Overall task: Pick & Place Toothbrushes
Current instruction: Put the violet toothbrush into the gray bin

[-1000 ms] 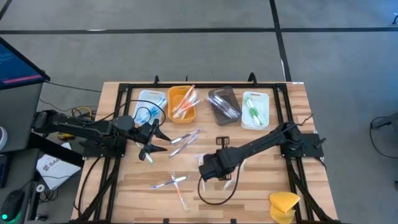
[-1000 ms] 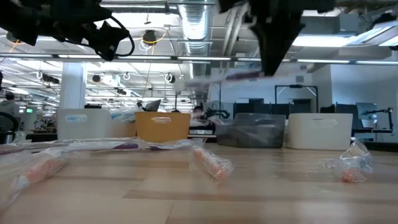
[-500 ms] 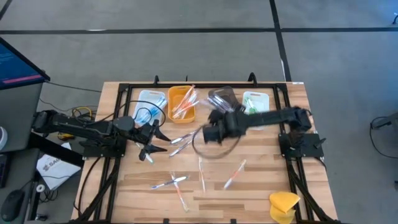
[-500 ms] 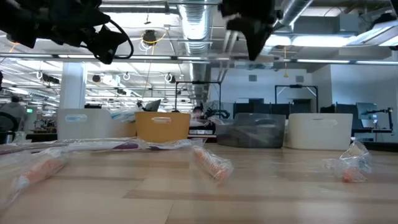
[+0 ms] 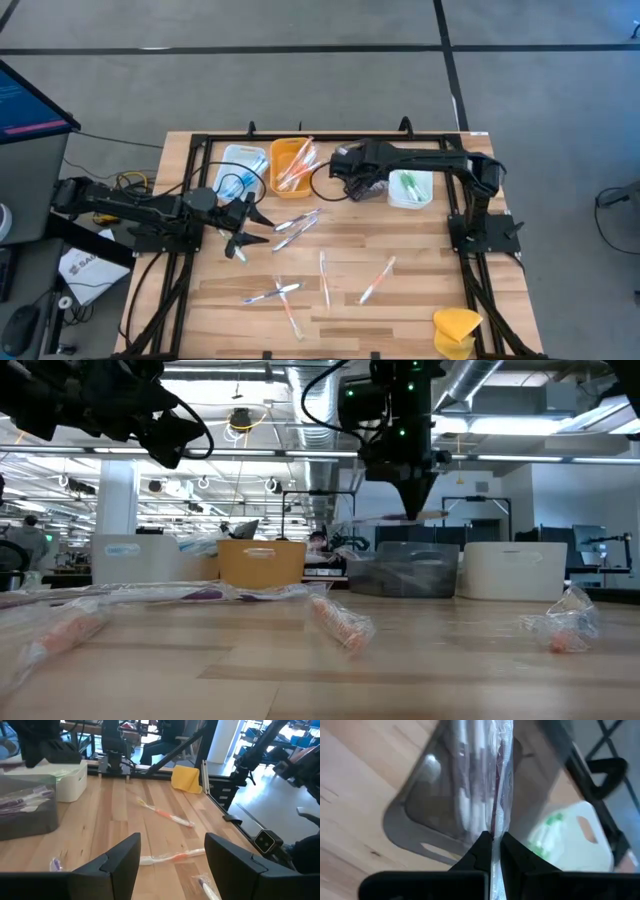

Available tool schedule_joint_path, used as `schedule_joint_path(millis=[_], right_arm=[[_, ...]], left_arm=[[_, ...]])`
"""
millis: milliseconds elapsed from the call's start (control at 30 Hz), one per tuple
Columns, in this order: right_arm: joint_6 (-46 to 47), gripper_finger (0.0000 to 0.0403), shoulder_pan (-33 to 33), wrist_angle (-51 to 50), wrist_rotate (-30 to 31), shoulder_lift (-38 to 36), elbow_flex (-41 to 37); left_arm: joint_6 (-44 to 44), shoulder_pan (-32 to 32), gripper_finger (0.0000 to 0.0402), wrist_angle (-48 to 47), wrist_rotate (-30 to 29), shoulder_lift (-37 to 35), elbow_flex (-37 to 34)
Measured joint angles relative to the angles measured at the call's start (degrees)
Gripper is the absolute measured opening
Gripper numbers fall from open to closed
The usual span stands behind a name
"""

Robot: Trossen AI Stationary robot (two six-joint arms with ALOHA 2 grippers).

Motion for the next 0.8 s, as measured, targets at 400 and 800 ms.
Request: schedule_joint_path(millis=[400,800], right_arm=[[-3.3,0.0010,-2.2,8.4,-0.4,0.0,-5.9],[-4.4,0.0010,-3.5,13.0,-2.7,0.0,-10.0]], left_arm=[[0.0,0.0,0.0219,0.9,-0.3,0.0,0.0],[0.0,0.0,0.0219,1.7,-0.3,0.0,0.0]])
